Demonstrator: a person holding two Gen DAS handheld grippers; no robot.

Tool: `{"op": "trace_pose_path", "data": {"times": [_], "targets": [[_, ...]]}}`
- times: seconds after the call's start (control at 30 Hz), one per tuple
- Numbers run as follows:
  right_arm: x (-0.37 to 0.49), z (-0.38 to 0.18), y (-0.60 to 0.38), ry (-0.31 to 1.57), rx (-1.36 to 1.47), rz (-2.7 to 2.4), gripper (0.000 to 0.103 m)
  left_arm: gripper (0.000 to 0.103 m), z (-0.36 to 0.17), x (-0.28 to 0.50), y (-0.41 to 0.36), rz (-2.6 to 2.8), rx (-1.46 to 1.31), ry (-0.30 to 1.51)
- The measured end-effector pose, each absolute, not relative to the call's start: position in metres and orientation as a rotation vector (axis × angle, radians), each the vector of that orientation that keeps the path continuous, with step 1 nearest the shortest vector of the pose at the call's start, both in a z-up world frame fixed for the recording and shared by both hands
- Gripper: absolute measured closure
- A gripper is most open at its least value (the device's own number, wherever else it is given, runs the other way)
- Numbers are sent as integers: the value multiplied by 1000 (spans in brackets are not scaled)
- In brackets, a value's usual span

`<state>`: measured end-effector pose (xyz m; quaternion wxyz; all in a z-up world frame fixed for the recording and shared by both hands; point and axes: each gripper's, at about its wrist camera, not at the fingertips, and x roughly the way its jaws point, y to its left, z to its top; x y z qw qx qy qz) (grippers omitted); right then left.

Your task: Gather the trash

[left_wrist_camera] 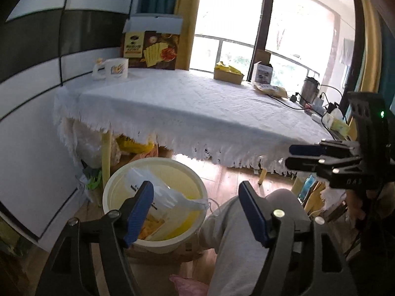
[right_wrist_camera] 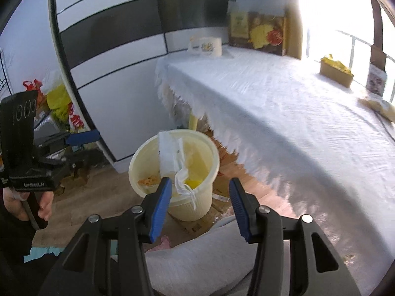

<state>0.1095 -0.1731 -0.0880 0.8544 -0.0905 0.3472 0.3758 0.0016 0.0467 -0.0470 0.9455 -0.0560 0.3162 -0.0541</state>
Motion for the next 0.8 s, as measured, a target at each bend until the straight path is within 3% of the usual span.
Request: {"op": "trace_pose_path", "data": {"times": [0.37, 0.53, 0.8], "targets": [[85, -38, -229, 595, -144, 719, 51, 31, 8, -16, 12, -136, -78, 526], [74, -15, -248, 529, -123, 691, 40, 31, 28, -23, -4, -111, -26, 466], [53, 18, -266, 430, -97, 667, 34, 16, 55, -39, -15, -98, -27, 294]]}}
